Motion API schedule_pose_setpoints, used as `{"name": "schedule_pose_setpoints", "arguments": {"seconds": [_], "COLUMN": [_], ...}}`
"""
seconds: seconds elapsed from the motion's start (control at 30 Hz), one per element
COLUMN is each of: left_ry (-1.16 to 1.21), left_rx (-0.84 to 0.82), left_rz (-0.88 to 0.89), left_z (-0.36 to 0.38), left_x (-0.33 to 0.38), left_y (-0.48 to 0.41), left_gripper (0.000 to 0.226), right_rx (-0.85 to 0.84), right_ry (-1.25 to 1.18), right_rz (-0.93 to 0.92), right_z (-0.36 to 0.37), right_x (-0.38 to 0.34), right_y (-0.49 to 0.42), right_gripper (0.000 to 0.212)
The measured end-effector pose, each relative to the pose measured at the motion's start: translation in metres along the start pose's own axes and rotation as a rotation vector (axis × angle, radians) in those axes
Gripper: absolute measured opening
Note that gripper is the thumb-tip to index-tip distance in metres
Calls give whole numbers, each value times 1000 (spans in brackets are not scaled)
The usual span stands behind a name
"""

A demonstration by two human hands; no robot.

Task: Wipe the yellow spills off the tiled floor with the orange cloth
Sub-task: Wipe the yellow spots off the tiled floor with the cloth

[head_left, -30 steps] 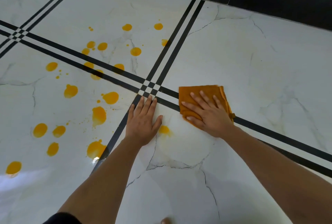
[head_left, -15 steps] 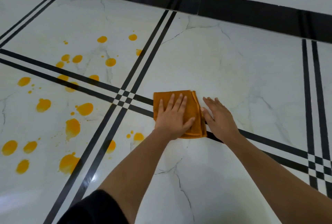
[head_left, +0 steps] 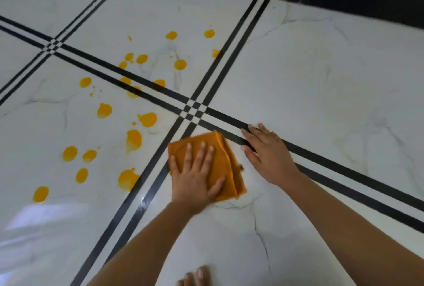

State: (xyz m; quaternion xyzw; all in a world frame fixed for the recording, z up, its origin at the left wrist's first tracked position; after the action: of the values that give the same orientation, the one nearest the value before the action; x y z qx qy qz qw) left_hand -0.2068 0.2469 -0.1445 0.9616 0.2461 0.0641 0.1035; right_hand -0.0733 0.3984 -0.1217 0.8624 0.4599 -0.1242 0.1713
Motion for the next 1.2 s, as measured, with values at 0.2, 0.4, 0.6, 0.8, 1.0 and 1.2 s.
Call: {"name": "schedule_pose_setpoints", "arguments": {"seconds": [0.2, 0.4, 0.6, 0.8, 1.0, 1.2], "left_ry": [65, 73, 147, 187, 152, 154], "left_rx": [33, -10, 63, 98, 35, 56], "left_rz": [-187, -224, -369, -655, -516, -545], "left_z": [-4, 2, 7, 8, 12, 14], "left_x": [-46, -58, -59, -112, -130, -125], "left_y": [-3, 12, 37, 53, 75, 79], "left_gripper": [77, 79, 79, 89, 81, 83], "right_rx": [-62, -113, -147, -173, -198, -230], "right_ry": [21, 64, 86, 124, 125, 154], "right_rz": [-72, -136, -122, -193, -206, -267], "right_z": [13, 24, 30, 50, 56, 52], "right_x": [-41, -61, -80, -104, -135, -159], "right_y": [-25, -34, -41, -41, -50, -63], "right_gripper": [55, 62, 58, 71, 58, 58]}}
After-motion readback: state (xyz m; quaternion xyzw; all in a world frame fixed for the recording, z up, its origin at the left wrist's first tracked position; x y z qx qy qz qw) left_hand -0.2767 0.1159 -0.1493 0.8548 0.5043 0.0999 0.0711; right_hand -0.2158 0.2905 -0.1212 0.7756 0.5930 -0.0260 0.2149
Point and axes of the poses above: each hand's wrist, its own y-axis away from the middle knuckle, its own z-axis out of the palm, x = y × z, the point moved 3 cm from there along -y, towards the middle knuckle, and after that the axes turned 6 degrees about -z, right-handed, at the moved point
